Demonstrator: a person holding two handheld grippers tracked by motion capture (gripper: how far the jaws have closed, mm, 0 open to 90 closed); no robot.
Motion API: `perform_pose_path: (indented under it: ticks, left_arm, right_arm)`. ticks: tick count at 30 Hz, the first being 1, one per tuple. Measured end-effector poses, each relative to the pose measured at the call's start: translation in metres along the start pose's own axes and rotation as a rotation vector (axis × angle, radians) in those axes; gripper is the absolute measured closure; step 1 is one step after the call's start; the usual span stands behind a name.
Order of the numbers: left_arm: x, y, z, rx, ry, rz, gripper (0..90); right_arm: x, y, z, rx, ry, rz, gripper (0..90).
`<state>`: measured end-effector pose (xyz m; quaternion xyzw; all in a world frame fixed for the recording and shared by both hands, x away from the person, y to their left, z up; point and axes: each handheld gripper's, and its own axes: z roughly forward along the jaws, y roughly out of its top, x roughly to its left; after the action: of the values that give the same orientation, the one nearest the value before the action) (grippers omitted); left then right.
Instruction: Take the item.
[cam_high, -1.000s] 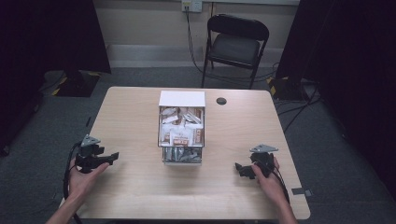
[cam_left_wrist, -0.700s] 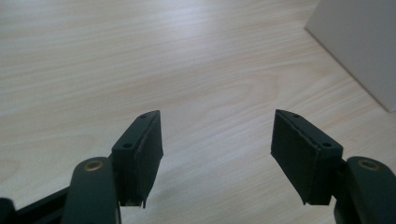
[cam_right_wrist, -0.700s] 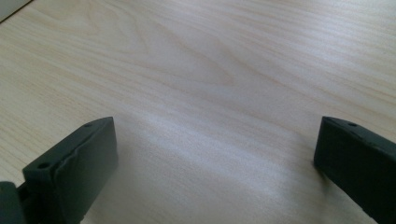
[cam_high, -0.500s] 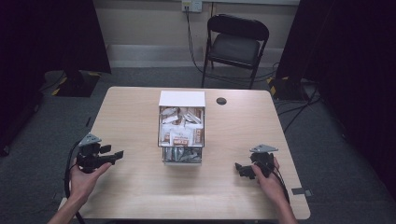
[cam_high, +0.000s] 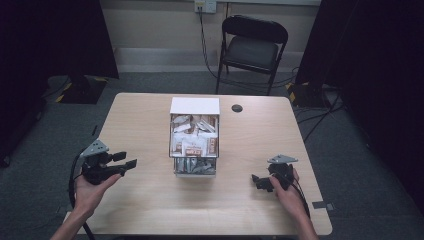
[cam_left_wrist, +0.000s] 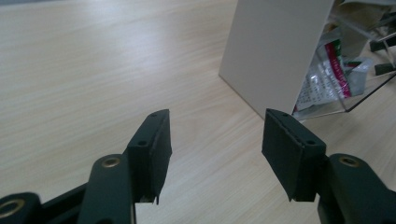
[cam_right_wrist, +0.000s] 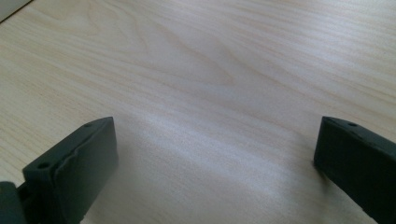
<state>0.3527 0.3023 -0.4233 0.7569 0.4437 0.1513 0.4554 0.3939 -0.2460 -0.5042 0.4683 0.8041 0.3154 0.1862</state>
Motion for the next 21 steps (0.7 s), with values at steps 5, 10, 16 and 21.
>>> perform_pose_path:
  ticks: [5,10,16,21]
  left_arm:
    - [-0.009,0.008,-0.003,-0.026,-0.041,0.032,44.1]
    - [-0.014,0.01,-0.003,-0.046,-0.091,0.041,43.9]
    - [-0.026,0.023,-0.005,-0.074,-0.148,0.082,46.1]
    - [-0.032,0.032,-0.007,-0.076,-0.182,0.101,50.5]
  right_arm:
    - [0.0,0.0,0.0,0.0,0.0,0.0,0.0]
    - [0.0,0.0,0.0,0.0,0.0,0.0,0.0]
    - [0.0,0.0,0.0,-0.001,0.0,0.0,0.0]
    - [0.0,0.0,0.0,-0.001,0.0,0.001,0.0]
